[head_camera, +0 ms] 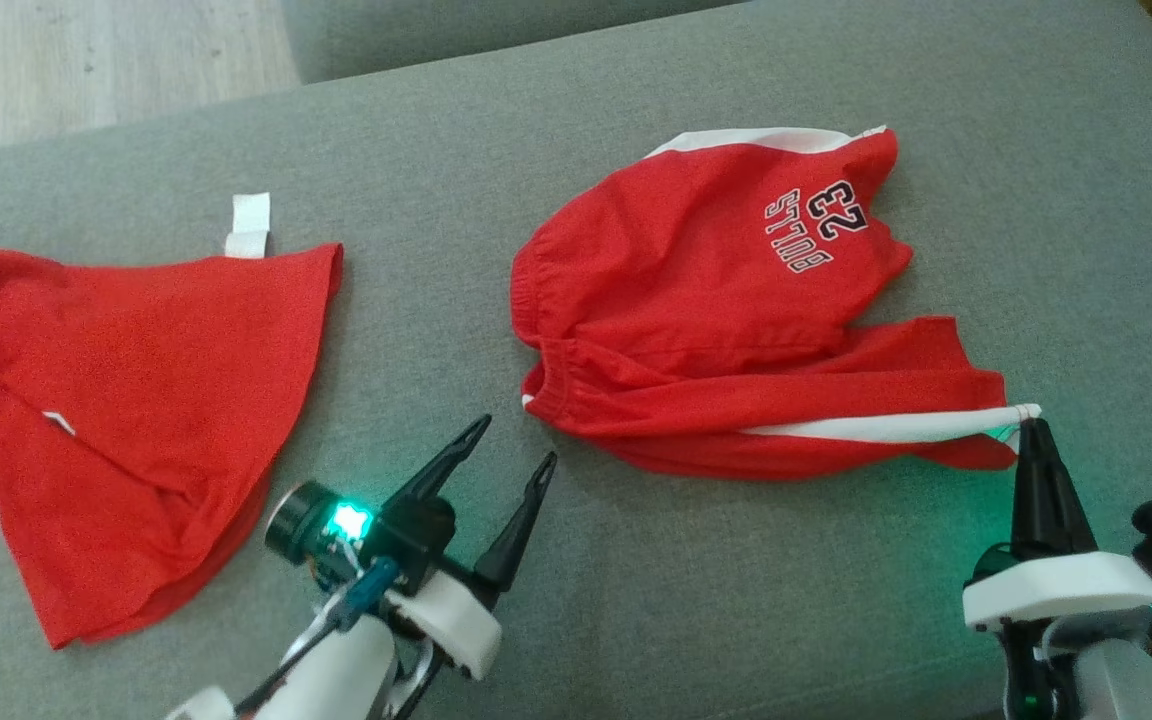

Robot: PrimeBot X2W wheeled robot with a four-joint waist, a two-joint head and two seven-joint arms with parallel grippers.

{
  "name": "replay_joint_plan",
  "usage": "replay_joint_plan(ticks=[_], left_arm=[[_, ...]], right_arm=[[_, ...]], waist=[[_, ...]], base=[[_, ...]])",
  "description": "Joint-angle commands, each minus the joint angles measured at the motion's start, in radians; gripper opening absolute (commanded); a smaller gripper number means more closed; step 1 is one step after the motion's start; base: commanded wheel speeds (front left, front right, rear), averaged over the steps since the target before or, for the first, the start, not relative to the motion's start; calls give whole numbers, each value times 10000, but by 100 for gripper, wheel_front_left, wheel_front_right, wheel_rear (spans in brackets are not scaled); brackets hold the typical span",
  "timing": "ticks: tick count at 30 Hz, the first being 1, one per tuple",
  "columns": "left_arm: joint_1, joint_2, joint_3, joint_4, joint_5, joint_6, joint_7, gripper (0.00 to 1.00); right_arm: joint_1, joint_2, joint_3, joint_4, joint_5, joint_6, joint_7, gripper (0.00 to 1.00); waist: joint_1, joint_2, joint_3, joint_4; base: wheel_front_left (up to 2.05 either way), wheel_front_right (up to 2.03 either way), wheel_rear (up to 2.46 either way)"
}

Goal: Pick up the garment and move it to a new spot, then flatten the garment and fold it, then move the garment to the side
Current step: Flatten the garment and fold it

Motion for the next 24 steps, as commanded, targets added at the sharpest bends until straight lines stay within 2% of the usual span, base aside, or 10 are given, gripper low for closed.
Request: replay_joint_plan(ticks=[1,15,17,19,20,24], left_arm=[[-767,219,51,-172,-79,-45,7,100],[-2261,573,-1527,697,-525,-56,97,100],[-2397,623,-1667,768,-630,-56,81,46],[-2510,672,-1801,805,-701,-56,32,12],[-2562,697,-1864,813,-713,-56,-5,0],[-2724,759,-2104,847,-783,-56,-112,0]], right_arm=[[-157,-68,234,-300,7,-7,-83,0],[-343,-68,497,-237,61,-7,-98,0],[-374,-68,529,-217,65,-7,-109,0],[-409,-68,554,-192,72,-7,-120,0],[-422,-68,559,-178,76,-7,-125,0],[-458,-68,541,-126,85,-7,-144,0]], waist=[[0,0,71,-43],[0,0,413,-316],[0,0,449,-336],[0,0,473,-346],[0,0,477,-346],[0,0,471,-304]], base=[[0,0,0],[0,0,0],[0,0,0],[0,0,0],[0,0,0],[0,0,0]])
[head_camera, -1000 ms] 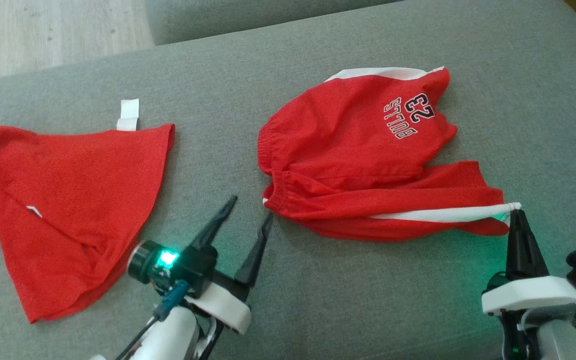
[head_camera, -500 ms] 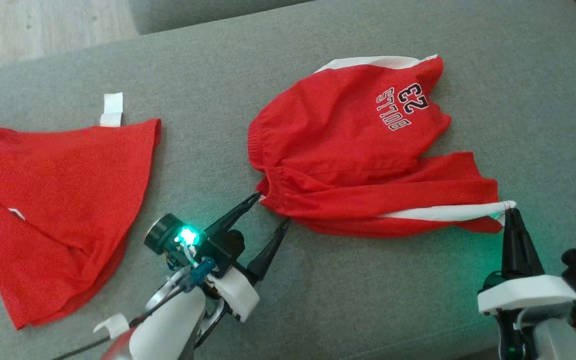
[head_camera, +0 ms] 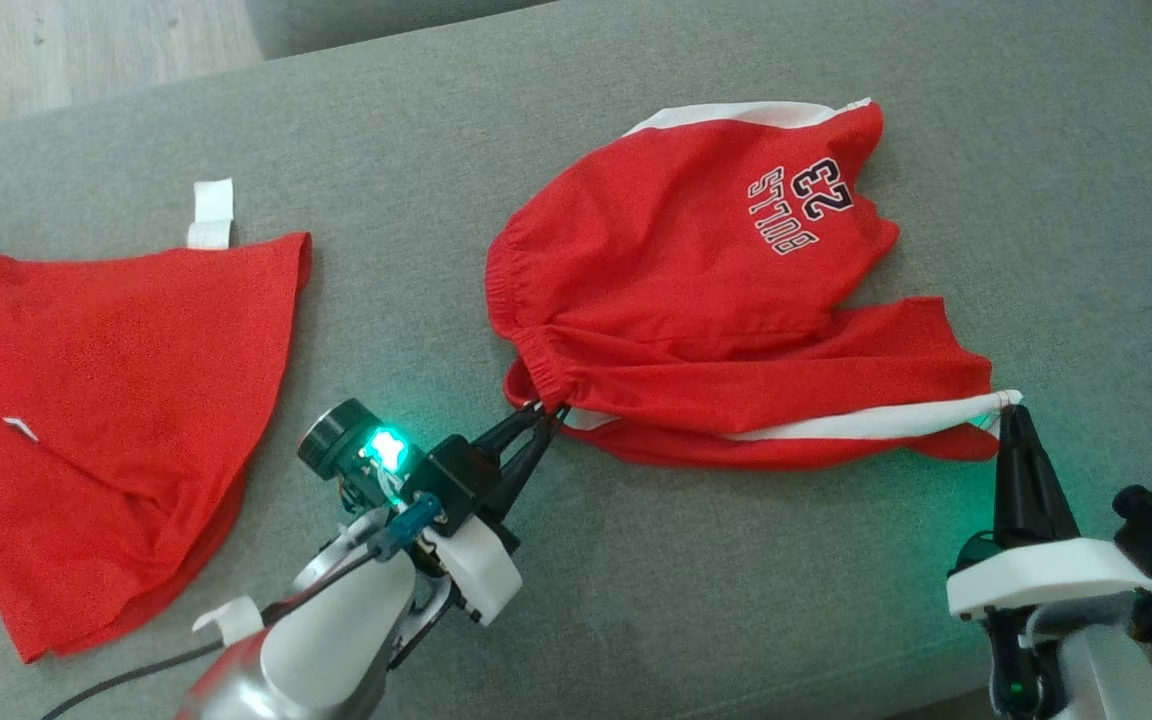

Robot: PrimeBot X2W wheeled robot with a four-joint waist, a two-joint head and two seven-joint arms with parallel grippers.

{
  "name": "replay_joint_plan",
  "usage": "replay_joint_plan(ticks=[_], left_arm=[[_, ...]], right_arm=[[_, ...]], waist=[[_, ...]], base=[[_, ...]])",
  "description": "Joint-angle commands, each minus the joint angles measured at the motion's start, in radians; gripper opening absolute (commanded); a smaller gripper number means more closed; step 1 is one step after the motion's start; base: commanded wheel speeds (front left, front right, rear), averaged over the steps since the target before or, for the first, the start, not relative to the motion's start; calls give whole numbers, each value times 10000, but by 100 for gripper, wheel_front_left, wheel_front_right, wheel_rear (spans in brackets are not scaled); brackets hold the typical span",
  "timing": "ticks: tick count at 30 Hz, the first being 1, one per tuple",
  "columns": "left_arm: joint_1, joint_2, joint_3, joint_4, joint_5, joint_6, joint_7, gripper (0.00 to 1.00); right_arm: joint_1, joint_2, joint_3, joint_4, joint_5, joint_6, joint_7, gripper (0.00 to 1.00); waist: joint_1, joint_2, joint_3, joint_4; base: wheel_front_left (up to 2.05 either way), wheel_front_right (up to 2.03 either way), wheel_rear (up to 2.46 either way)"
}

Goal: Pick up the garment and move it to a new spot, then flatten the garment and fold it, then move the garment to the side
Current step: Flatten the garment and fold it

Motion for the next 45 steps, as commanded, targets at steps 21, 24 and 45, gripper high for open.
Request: replay_joint_plan(ticks=[21,24,45], left_arm=[[-1976,2082,-851,-2162,-1599,16,1358,0],[-3020,2623,-1133,-2626,-2215,16,1937,0],[-5670,3364,-1009,-2898,-4741,45,2496,0]], right_arm=[[-1270,-556,632,-2366,-720,-7,552,0],[-1872,-926,813,-2980,-787,-7,997,0],[-3638,-2365,978,-3846,-1130,-7,2719,0]], waist=[[-1,0,-1040,316],[-1,0,-1236,354],[-1,0,-1974,392]], base=[[0,0,0],[0,0,0],[0,0,0]])
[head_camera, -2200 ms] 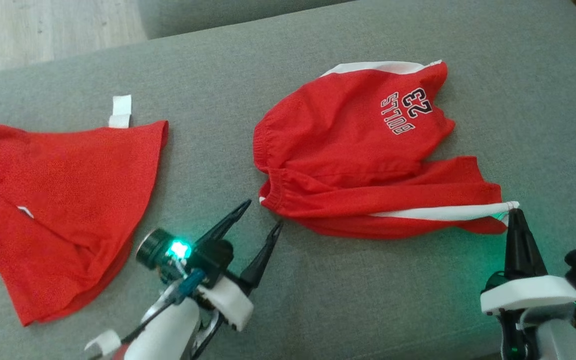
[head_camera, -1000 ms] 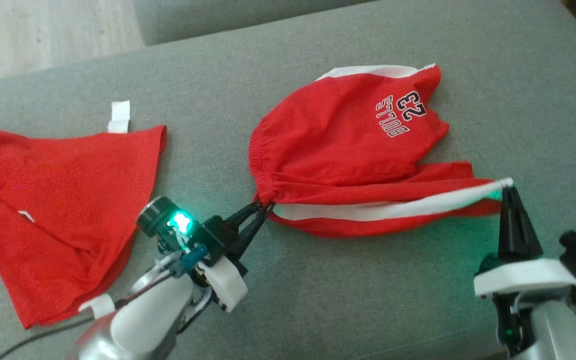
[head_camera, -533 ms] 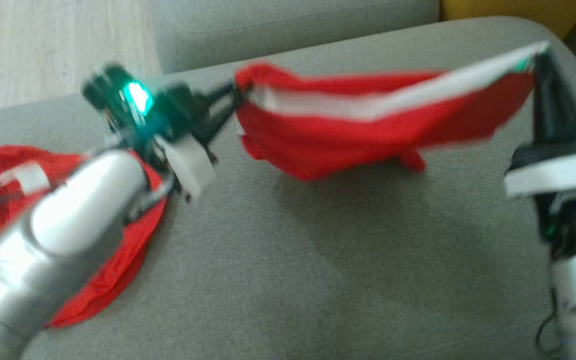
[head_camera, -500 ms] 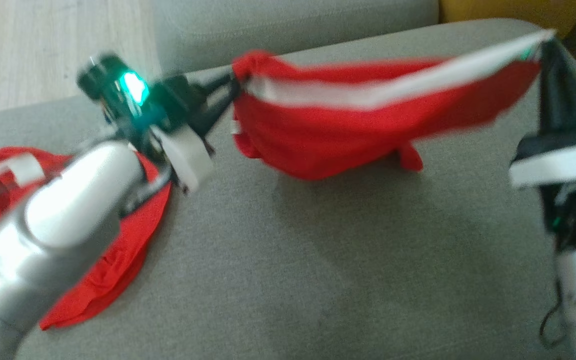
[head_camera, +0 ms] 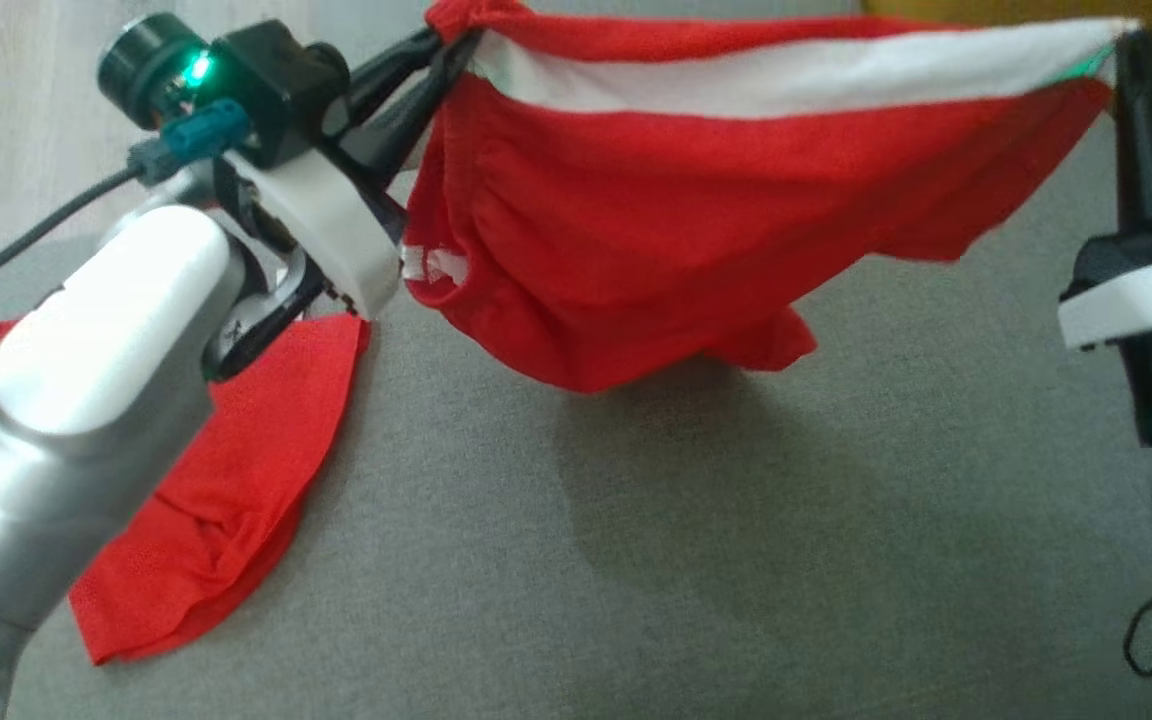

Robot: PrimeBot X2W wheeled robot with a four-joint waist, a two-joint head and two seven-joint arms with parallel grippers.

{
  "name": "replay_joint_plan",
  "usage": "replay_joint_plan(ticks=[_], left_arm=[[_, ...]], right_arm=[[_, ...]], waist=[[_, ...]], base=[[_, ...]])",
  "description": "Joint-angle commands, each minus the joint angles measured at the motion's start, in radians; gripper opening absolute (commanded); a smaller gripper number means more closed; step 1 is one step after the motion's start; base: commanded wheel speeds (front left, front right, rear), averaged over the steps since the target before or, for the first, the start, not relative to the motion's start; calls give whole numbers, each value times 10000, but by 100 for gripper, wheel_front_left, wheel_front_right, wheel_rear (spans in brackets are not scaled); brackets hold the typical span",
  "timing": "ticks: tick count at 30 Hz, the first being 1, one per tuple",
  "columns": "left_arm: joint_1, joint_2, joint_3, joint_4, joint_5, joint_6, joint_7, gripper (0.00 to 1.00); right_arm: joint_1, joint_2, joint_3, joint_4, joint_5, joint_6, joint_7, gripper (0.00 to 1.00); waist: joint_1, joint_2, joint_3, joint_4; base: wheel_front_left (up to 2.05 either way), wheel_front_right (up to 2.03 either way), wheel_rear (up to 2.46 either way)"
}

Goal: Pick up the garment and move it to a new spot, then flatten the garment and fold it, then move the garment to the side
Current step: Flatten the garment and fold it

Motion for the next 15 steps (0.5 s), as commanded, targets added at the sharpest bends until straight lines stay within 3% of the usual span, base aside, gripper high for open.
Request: replay_joint_plan(ticks=[1,8,15], left_arm=[[-437,394,631,-318,-97,58,14,0],[-784,581,641,-675,-538,47,750,0],[-2904,451,758,248,-458,23,978,0]], right_arm=[[-230,-157,148,-406,-44,-7,61,0],[-774,-339,437,-334,18,-7,183,0],[-3582,-453,925,1269,-40,-7,-263,0]], waist=[[1,0,94,4],[1,0,885,-112],[1,0,2738,-455]], base=[[0,0,0],[0,0,0],[0,0,0]])
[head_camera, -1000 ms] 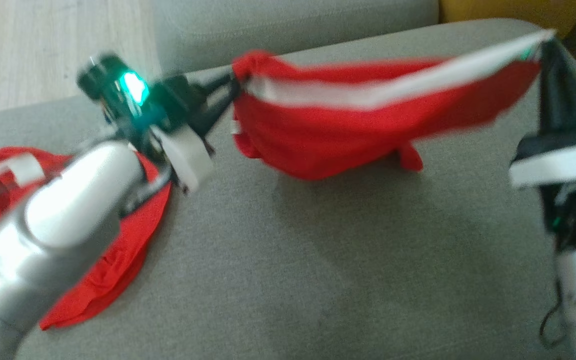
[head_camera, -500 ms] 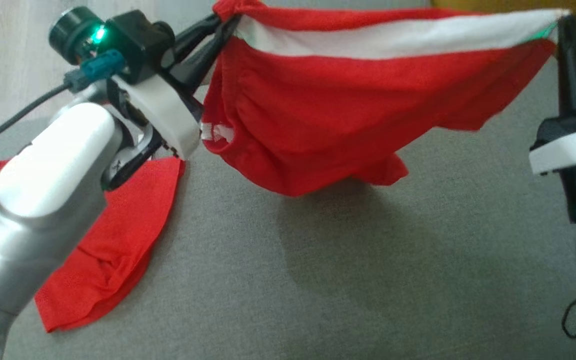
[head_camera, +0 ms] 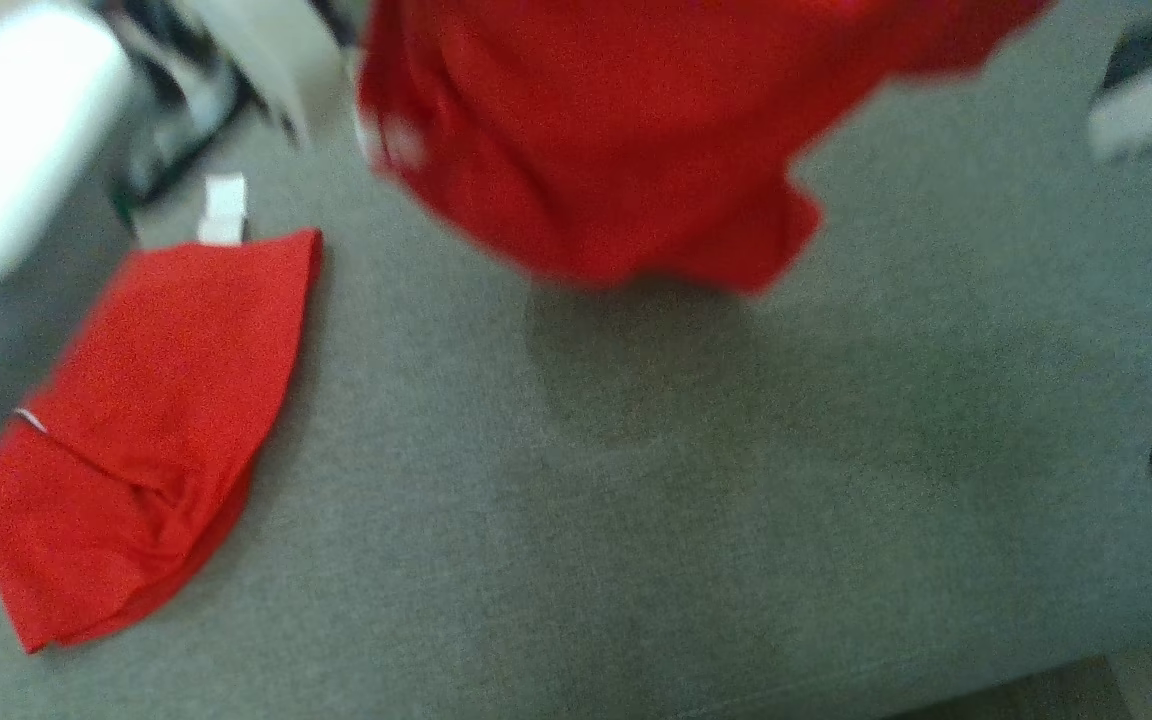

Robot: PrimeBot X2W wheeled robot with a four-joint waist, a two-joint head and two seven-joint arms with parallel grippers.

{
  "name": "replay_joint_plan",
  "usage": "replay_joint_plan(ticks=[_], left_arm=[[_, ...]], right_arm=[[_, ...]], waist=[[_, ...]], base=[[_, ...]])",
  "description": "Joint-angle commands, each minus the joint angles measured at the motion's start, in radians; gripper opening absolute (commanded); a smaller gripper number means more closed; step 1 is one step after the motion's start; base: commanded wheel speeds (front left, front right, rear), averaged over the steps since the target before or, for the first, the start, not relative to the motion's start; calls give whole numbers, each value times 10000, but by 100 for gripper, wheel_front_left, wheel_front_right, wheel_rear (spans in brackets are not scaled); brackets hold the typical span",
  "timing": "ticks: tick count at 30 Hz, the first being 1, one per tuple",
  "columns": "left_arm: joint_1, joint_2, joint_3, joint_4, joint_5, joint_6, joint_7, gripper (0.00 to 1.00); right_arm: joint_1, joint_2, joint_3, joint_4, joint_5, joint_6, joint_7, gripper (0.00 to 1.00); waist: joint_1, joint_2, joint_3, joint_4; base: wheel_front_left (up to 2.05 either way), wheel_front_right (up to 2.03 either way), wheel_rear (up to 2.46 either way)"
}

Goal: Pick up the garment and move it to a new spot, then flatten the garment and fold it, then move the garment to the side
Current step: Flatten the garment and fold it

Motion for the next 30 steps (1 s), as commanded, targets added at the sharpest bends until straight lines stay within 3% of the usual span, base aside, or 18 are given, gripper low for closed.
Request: replay_joint_plan(ticks=[1,9,13,17,21,25,30], left_arm=[[-1209,228,694,155,165,22,-189,0],[-3831,-956,1059,2776,1031,22,-2291,0],[-3909,-1414,840,3580,1139,20,-2921,0],[-3172,-1791,24,4004,780,18,-3357,0],[-1943,-1737,-1412,3894,377,17,-3400,0],[-787,-1285,-2893,3558,55,17,-3295,0],[424,-879,-3483,2886,-248,16,-3172,0]], right_arm=[[-1052,-8,46,138,-52,-7,-260,0],[-4812,570,-832,3557,-1103,-7,-2257,0],[-5157,712,-631,4611,-1364,-7,-2525,0],[-4733,710,-52,5863,-1362,-7,-2648,0],[-3838,467,1001,7078,-1191,-7,-2612,0],[-3056,156,2403,7883,-567,-7,-2229,0],[-2221,-608,4340,7954,635,-7,-1616,0]], waist=[[-2,0,1098,-247],[-2,0,2280,-261],[-2,0,2375,-237],[-2,0,2417,-196],[-2,0,2314,-140],[-2,0,2045,-123],[-2,0,1562,-96]], base=[[0,0,0],[0,0,0],[0,0,0],[0,0,0],[0,0,0],[0,0,0],[0,0,0]])
